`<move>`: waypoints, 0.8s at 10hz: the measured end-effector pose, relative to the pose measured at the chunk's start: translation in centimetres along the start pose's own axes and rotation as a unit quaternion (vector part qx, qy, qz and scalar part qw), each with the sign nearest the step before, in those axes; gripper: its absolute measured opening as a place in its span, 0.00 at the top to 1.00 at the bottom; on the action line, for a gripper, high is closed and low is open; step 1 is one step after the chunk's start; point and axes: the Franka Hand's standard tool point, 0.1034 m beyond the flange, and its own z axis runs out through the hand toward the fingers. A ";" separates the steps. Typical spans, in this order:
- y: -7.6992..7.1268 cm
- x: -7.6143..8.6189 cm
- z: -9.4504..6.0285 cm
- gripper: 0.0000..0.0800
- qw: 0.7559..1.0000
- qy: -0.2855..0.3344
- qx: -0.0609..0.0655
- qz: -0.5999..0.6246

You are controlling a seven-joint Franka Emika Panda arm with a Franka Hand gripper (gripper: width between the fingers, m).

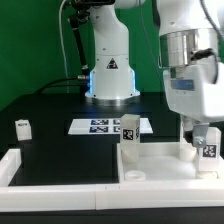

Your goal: Assemble square table

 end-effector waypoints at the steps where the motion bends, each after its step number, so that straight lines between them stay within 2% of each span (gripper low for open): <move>1: 0.0 -0.1 -0.1 0.64 1.000 0.000 0.001 -0.008; 2: 0.2 -0.4 0.0 0.44 0.999 0.004 -0.014 -0.049; 3: -0.1 -1.2 -0.4 0.44 0.990 0.019 -0.041 -0.137; 4: -1.1 -1.9 -1.0 0.28 0.976 0.021 -0.034 -0.216; 5: -1.3 -2.9 -1.1 0.21 0.955 0.018 -0.033 -0.294; 6: -1.2 -3.6 -1.2 0.21 0.942 0.014 -0.034 -0.334; 8: -1.2 -3.0 -1.1 0.19 0.920 0.015 -0.035 -0.390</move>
Offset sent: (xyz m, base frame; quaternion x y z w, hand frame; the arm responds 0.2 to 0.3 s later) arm 0.0187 0.0132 0.0234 -0.0385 0.0407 -0.3081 0.9497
